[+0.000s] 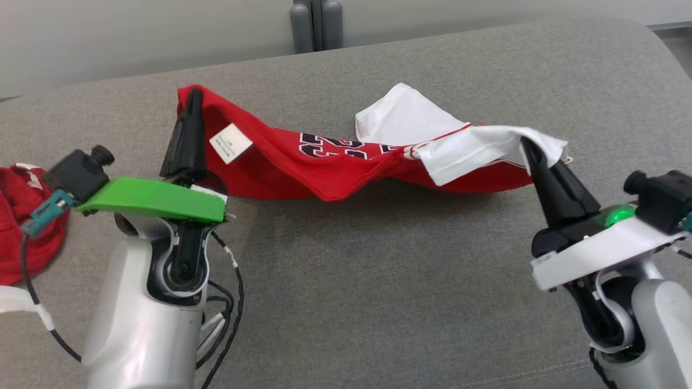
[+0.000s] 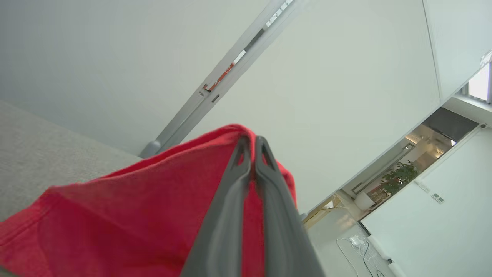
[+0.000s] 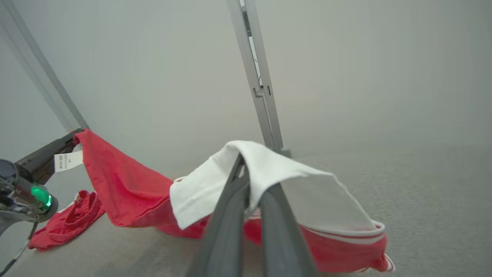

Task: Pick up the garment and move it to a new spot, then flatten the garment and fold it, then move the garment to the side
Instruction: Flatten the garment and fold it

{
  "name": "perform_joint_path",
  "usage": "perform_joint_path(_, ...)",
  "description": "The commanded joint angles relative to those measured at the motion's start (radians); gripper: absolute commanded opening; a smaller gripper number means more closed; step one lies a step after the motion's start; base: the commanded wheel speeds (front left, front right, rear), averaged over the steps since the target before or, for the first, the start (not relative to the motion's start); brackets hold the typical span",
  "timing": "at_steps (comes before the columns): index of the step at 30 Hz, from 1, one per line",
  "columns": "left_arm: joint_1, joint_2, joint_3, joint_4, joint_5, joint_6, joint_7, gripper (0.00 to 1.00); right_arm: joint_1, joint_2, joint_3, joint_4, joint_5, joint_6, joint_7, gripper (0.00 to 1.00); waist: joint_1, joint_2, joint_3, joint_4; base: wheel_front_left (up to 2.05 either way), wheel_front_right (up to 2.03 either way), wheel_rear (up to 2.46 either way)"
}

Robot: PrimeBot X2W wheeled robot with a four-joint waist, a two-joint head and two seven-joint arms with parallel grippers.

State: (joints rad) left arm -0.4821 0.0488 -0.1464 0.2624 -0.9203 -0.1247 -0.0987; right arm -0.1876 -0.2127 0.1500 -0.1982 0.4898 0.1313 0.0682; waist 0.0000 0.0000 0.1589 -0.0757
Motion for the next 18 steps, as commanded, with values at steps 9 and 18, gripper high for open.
perform_joint_path(9, -0.108, 0.021, 0.037, -0.308, -0.227, 0.097, 0.241, 0.0, -0.216, -0.109, -0.075, -0.12, 0.036, -0.001, 0.068, 0.0, 0.0, 0.0, 0.052, -0.03, 0.0, 0.0, 0.0)
perform_joint_path(18, -0.409, 0.053, 0.075, -0.202, -0.224, 0.209, 0.306, 0.0, -0.662, -0.137, 0.005, 0.213, 0.08, -0.001, 0.089, 0.0, 0.0, 0.0, 0.252, -0.087, 0.0, 0.0, 0.0)
